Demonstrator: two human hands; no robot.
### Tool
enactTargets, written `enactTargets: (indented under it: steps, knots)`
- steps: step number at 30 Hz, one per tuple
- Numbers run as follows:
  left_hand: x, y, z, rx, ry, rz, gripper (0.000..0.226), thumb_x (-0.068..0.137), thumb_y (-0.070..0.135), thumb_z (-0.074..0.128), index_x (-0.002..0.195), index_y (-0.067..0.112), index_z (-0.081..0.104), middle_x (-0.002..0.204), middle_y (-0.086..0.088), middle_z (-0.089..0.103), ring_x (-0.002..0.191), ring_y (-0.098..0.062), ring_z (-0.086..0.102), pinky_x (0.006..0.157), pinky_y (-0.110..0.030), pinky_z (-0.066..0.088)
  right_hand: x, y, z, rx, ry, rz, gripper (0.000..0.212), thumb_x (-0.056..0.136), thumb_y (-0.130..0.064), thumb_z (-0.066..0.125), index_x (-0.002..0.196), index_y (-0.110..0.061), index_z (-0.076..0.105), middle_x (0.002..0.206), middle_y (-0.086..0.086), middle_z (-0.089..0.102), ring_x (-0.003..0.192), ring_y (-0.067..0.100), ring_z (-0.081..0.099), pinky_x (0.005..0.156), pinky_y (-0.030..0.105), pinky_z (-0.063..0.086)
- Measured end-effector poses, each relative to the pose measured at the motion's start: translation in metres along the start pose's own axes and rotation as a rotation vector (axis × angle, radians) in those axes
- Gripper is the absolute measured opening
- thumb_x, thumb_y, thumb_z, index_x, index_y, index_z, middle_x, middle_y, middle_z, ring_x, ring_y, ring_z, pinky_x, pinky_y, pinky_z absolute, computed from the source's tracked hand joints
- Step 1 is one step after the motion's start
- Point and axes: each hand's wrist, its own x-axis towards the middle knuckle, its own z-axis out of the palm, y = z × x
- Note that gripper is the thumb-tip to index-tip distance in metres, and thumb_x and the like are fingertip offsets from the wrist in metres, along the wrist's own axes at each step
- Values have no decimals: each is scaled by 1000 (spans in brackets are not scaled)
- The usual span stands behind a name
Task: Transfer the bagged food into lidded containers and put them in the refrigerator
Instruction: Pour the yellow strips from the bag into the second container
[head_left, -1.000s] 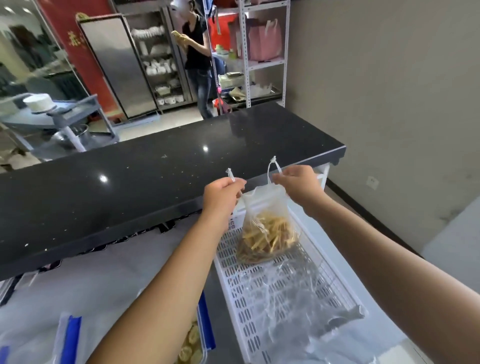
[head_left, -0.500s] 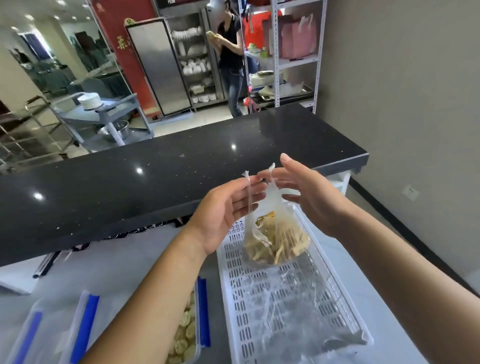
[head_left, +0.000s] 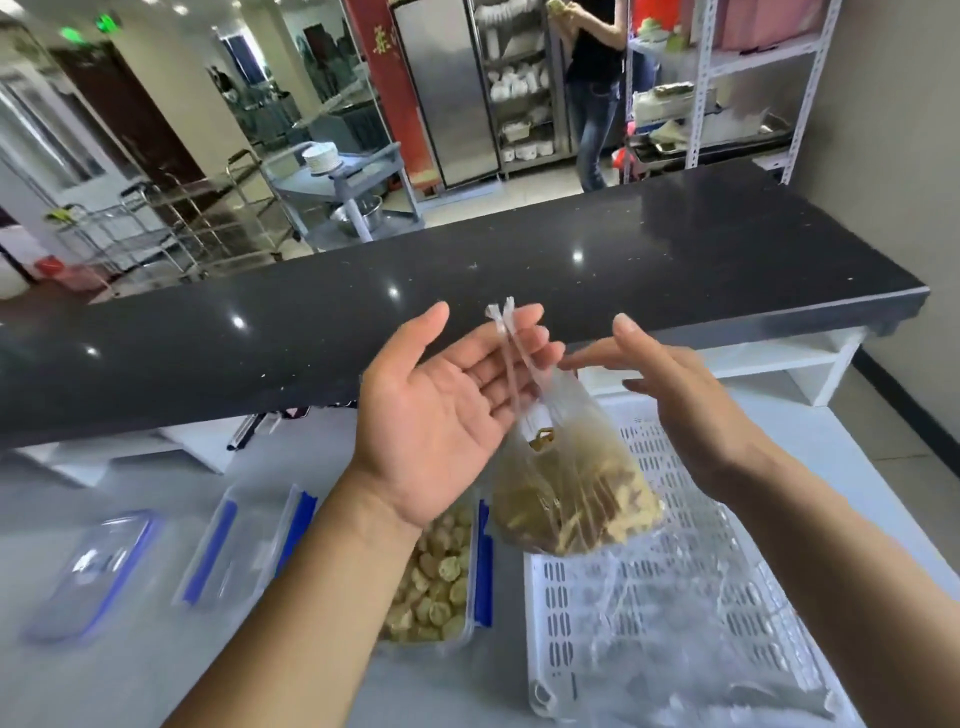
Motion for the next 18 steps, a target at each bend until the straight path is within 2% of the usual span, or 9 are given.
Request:
enactTargets:
  steps: [2,4,6,8,10,12,13,15,18]
  knots:
    - [-22,19,-5,-27,-25,64,62,89,45,48,127,-1,64,122,-14,68,127,-31,58,113,-43,40,-27,12,19,142,135,5,44,84,-65,50,117,-44,70,130,-21,61,126,-4,50,102,29,39]
    - [-47,37,-8,-26,-48,112,63,88,44,48,132,0,60,130,-16,65,129,-32,56,112,-43,40,-61,22,48,251,298,-18,51,81,-54,59,132,-52,54,136,-25,54,123,-10,50,92,20,39]
    - [-73,52,-12,4,-71,134,65,88,44,48,136,2,57,135,-18,61,131,-32,55,113,-42,39,-92,36,88,394,411,21,68,77,-44,67,139,-54,43,144,-19,47,126,-7,49,94,23,41]
    - [-99,62,-16,31,-106,134,66,88,44,48,140,4,53,137,-18,60,132,-31,54,115,-43,37,-116,54,132,590,445,173,79,73,-33,77,142,-49,40,149,-9,44,129,4,51,105,37,43]
    - [-128,71,-22,47,-139,125,67,88,44,48,143,7,49,138,-18,59,132,-31,54,117,-43,34,-133,65,174,826,358,350,74,71,-31,73,140,-41,46,147,1,50,129,21,54,104,53,44]
    - [-152,80,-27,39,-168,111,68,88,44,49,145,7,46,140,-19,57,133,-31,53,118,-43,33,-143,70,206,1048,110,488,70,69,-36,82,134,-32,57,139,7,58,128,32,54,103,66,41]
    - [-172,88,-33,26,-188,112,69,87,43,50,146,7,45,142,-19,56,134,-31,52,118,-43,33,-149,68,226,1143,-39,502,76,64,-40,89,134,-28,59,136,11,60,130,35,51,105,70,36]
    - [-208,103,-48,-2,-224,118,71,87,43,52,148,7,41,145,-19,53,135,-31,50,118,-42,32,-163,64,264,1347,-258,434,92,61,-43,92,142,-22,52,141,18,54,138,41,39,111,73,23]
    - [-257,121,-78,-49,-217,119,75,86,43,53,149,7,37,146,-18,51,136,-30,49,119,-42,31,-183,58,317,1494,-399,357,100,68,-34,89,151,-13,37,157,22,35,146,41,28,119,62,14]
